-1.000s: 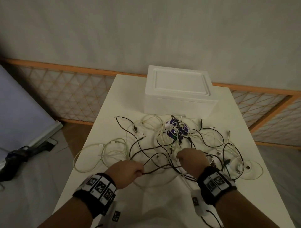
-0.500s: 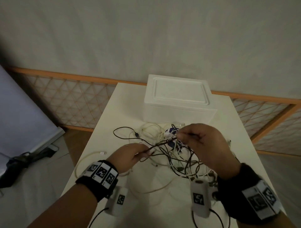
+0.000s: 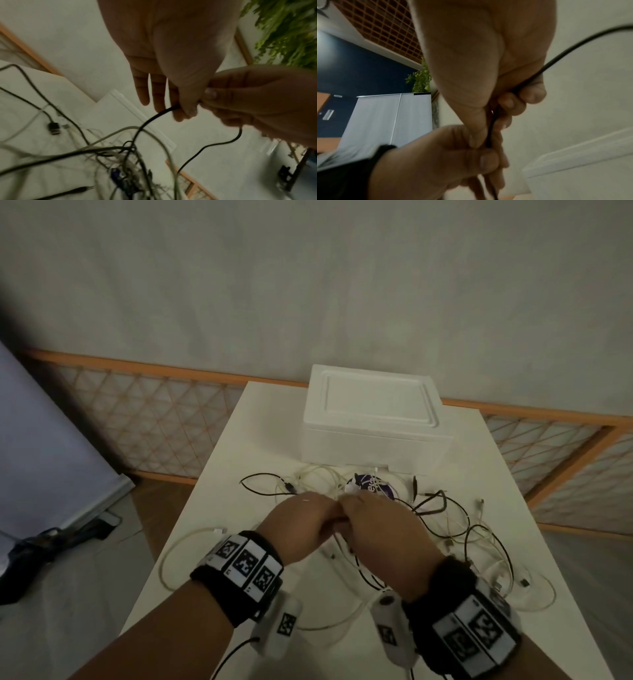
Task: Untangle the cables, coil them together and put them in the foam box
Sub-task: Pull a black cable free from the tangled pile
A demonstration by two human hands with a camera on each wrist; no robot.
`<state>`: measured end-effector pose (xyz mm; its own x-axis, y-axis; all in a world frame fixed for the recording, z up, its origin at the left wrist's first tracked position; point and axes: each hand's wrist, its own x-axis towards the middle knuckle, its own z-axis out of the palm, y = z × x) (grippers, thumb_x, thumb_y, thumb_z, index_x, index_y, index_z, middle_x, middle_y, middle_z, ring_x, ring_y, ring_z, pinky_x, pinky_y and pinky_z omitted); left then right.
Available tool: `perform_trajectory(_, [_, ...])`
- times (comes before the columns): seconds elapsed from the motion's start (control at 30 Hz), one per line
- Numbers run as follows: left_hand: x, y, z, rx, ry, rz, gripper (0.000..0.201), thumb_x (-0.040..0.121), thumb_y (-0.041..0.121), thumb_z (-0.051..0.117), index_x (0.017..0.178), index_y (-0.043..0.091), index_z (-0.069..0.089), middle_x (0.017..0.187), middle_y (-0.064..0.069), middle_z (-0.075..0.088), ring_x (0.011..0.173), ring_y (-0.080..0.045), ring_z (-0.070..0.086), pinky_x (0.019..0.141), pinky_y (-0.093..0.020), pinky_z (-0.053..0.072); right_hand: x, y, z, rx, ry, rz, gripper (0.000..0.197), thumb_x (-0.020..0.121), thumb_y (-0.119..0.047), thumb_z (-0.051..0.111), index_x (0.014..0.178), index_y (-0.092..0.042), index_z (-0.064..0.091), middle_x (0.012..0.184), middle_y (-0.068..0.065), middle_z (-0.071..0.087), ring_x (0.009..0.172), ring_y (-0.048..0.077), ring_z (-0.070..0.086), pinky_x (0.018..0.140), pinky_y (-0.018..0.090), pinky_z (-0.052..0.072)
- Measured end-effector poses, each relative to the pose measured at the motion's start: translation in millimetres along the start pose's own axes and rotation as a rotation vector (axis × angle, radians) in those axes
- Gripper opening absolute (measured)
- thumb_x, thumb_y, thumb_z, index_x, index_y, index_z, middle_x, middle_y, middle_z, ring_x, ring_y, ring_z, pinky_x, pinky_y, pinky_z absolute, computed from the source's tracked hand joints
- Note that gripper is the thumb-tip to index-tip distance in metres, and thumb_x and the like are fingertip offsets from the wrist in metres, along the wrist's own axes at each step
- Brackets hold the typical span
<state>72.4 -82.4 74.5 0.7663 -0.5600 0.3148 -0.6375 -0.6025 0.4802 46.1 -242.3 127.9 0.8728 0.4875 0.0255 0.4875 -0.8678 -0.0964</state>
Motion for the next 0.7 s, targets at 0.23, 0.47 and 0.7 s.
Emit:
perform_trajectory(0.23, [-24.7, -51.4, 22.1, -0.166, -0.151, -0.420, 0.019, 0.096, 0.025, 0.054, 0.108, 0.019, 0.068, 0.103, 0.005, 0.068, 0.093, -0.009, 0.059, 0.082, -0.017, 0.043, -3.0, 25.9, -28.5, 0.288, 0.332, 0.072, 0.019, 0.089, -0.025, 0.061, 0.074, -0.017, 0.069, 0.071, -0.004, 0.059, 0.068, 0.013, 0.055, 0.063, 0.025, 0.041])
perform_trajectory(0.47, [-1.2, -35.9, 10.7, -0.014, -0.203, -0.316, 0.026, 0.100, 0.029, 0.045, 0.104, 0.014, 0.066, 0.101, -0.005, 0.068, 0.094, -0.023, 0.061, 0.081, -0.035, 0.047, -5.3, 31.7, -7.4, -0.145, 0.419, 0.157, 0.034, 0.079, -0.008, 0.052, 0.108, -0.017, 0.067, 0.119, 0.003, 0.063, 0.110, 0.029, 0.058, 0.097, 0.048, 0.035])
perform_trajectory(0.7, [16.9, -7.4, 7.6, -0.063, -0.098, -0.123, 0.017, 0.094, 0.018, 0.053, 0.093, 0.010, 0.068, 0.087, -0.008, 0.068, 0.078, -0.021, 0.060, 0.063, -0.025, 0.035, 15.8, 1.5, -0.6, -0.223, -0.009, 0.085, 0.015, 0.083, -0.030, 0.062, 0.090, -0.017, 0.067, 0.079, 0.000, 0.064, 0.073, 0.021, 0.063, 0.059, 0.031, 0.042])
